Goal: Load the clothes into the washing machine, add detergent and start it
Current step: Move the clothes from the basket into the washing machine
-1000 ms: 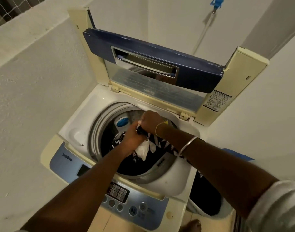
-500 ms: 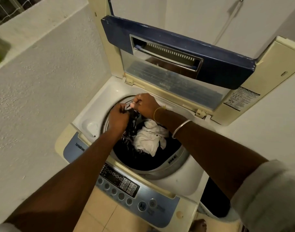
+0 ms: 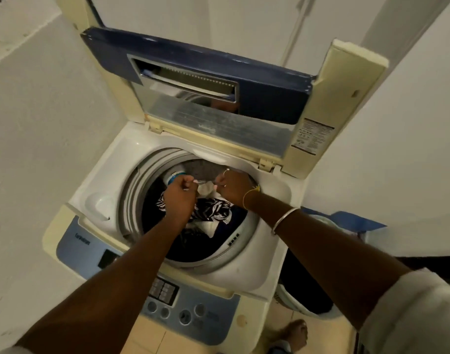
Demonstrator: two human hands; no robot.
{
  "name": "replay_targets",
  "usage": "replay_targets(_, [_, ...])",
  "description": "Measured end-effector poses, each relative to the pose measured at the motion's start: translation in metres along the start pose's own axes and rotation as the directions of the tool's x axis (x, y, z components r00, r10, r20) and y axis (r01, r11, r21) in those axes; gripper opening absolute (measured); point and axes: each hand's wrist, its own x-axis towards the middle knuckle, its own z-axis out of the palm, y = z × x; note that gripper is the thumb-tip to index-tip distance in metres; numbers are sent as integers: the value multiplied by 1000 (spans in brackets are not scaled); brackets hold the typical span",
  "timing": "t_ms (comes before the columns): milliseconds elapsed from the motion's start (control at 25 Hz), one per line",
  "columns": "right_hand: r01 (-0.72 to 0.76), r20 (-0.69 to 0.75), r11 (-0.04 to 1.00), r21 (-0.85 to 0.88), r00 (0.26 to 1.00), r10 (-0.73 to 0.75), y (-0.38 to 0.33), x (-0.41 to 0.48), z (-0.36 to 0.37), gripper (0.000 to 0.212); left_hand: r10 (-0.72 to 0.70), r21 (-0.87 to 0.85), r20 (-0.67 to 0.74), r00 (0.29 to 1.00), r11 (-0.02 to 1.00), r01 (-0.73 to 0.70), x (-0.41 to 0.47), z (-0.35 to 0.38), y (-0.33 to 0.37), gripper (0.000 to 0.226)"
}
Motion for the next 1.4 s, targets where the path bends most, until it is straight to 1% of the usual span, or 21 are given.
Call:
replay_targets(40, [16,-79,996,83,997,-10,0,-14,-7,16,47,-72,-83,995,996,-53,-12,8,16,12])
replay_targets(80, [38,-148,989,142,989,-17,1,-32,-14,15,69,-159,-149,986,983,-93,-25,17,32,18])
replay_targets(160, [78,-284,977,200,959,-18,14,-69,-25,11,53,-361,-204,978,924,-125,-56,40,65,27])
replay_targets(200, [103,-355,972,213,935,-21,23,-87,-31,8,51,-417,-213,976,898,-138,-72,51,78,29])
replay_targets(280, [149,-476,973,175,878,-49,42,-115,-46,8,123,-423,-199,972,884,-198,-105,78,101,25])
replay_targets(400, [150,-566,980,134,823,-49,82,-134,-71,10,331,-344,-153,931,865,-364,-150,114,130,21])
replay_targets(480, [117,-609,979,165,793,8,121,-144,-82,11,430,-303,-90,899,848,-435,-172,140,144,20])
replay_targets(560, [41,-621,975,216,777,105,167,-159,-90,15,467,-260,-5,884,853,-452,-189,171,151,21])
replay_targets(720, [-133,-488,943,304,829,274,253,-184,-89,16,443,-198,122,888,888,-416,-201,243,132,20])
replay_targets(800, [-274,-336,924,267,872,356,300,-187,-81,19,379,-97,224,898,925,-367,-191,282,102,20])
replay_targets(840, [-346,-222,906,246,889,400,323,-188,-74,21,293,-41,299,908,955,-294,-185,301,84,19])
replay_targets(880, [-412,-109,886,214,891,441,346,-188,-65,22,154,3,399,904,986,-169,-180,317,67,16])
replay_targets(920, [-464,-18,869,174,881,474,369,-186,-53,24,-24,64,514,858,998,-10,-176,333,49,12])
replay_targets(960, [-503,48,853,140,864,502,389,-184,-40,29,-174,158,597,783,983,98,-172,347,28,11])
replay_targets(1000, [-525,89,842,124,851,518,408,-182,-26,37,-232,250,637,735,964,89,-168,359,7,21])
replay_targets(1080, [-554,151,824,116,830,537,439,-174,9,51,-268,359,675,687,933,11,-162,382,-40,42])
replay_targets(1120, [-570,189,813,117,817,545,457,-168,30,57,-264,378,693,671,925,-26,-160,395,-63,46])
replay_targets(1200, [-610,226,781,133,786,575,489,-156,69,67,-246,423,727,641,896,-136,-153,417,-102,45])
replay_targets(1280, [-627,199,769,121,775,600,520,-143,105,86,-205,432,767,608,865,-254,-142,442,-135,47])
replay_targets(1320, [-624,186,776,91,777,602,530,-137,119,100,-183,435,777,602,848,-303,-136,456,-154,58])
replay_targets(1400, [-596,230,802,-45,775,589,549,-125,146,124,-154,466,799,582,770,-436,-124,482,-188,93])
